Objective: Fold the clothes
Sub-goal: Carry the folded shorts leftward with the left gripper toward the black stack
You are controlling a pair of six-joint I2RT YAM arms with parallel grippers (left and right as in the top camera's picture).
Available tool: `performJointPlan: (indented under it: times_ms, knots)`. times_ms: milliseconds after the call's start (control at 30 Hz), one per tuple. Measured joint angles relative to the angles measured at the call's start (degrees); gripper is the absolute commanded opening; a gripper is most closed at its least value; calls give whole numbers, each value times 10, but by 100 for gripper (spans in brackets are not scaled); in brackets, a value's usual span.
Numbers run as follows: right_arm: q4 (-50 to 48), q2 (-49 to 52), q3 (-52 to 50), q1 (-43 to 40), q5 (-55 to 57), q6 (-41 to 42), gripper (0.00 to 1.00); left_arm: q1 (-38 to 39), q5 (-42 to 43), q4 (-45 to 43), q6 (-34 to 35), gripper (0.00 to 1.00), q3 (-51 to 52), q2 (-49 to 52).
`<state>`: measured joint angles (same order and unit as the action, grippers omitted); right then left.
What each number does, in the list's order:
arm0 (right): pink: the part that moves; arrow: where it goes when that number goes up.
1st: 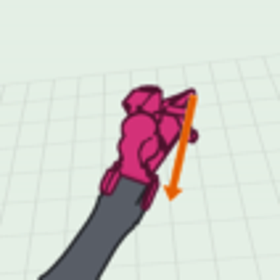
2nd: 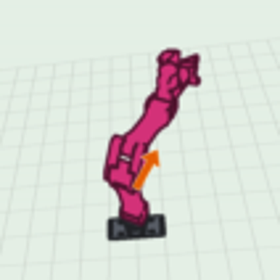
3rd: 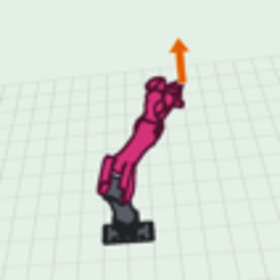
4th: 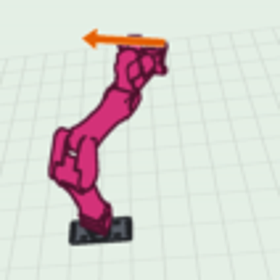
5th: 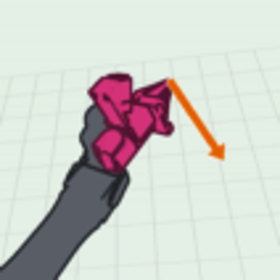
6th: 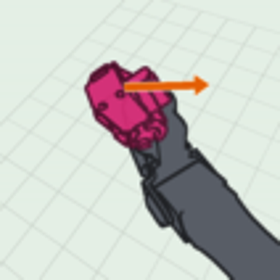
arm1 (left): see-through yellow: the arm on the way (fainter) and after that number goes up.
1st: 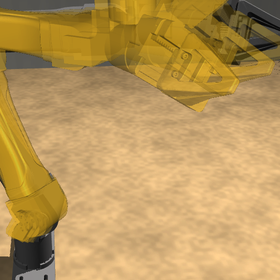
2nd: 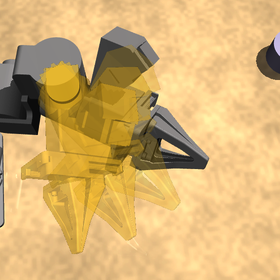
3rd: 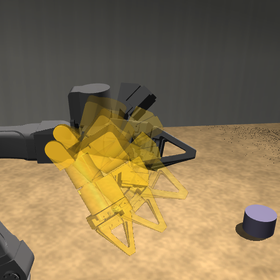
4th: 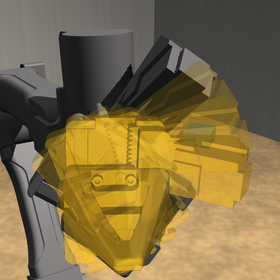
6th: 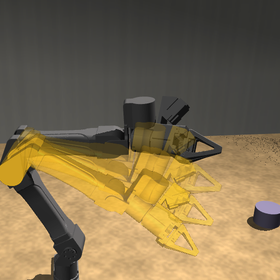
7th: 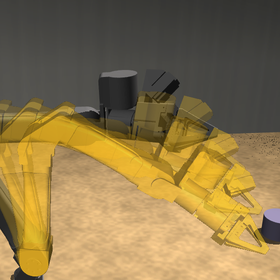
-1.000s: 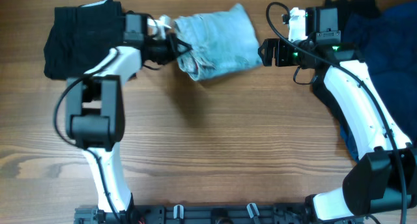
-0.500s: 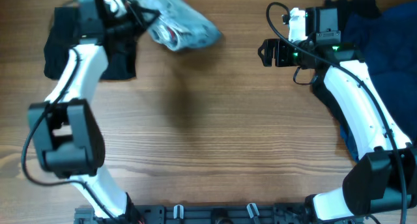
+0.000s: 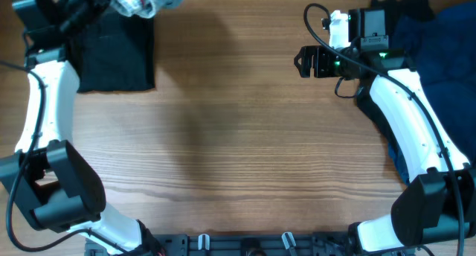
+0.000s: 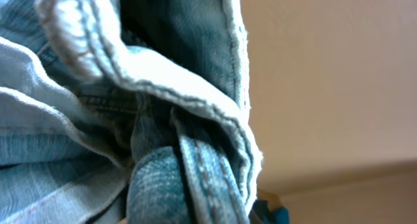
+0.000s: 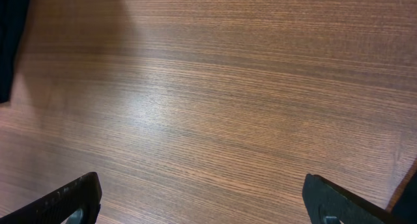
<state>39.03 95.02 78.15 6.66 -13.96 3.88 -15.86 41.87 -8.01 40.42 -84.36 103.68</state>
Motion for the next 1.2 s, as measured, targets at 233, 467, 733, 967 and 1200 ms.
performJointPlan:
  times_ms: [233,467,733,967,1200]
  knots:
    - [2,0,0,0,0,0,100,-62,0,39,-25,4,0,0]
    - [9,0,0,0,0,0,100,-80,-24,76,-110,4,0,0]
    - [8,0,0,0,0,0,100,-84,-82,26,-155,4,0,2]
    - [6,0,0,0,0,0,100,-84,-97,8,-162,4,0,77]
    - [-16,0,0,0,-1,1,100,-85,-94,130,-168,4,-1,93]
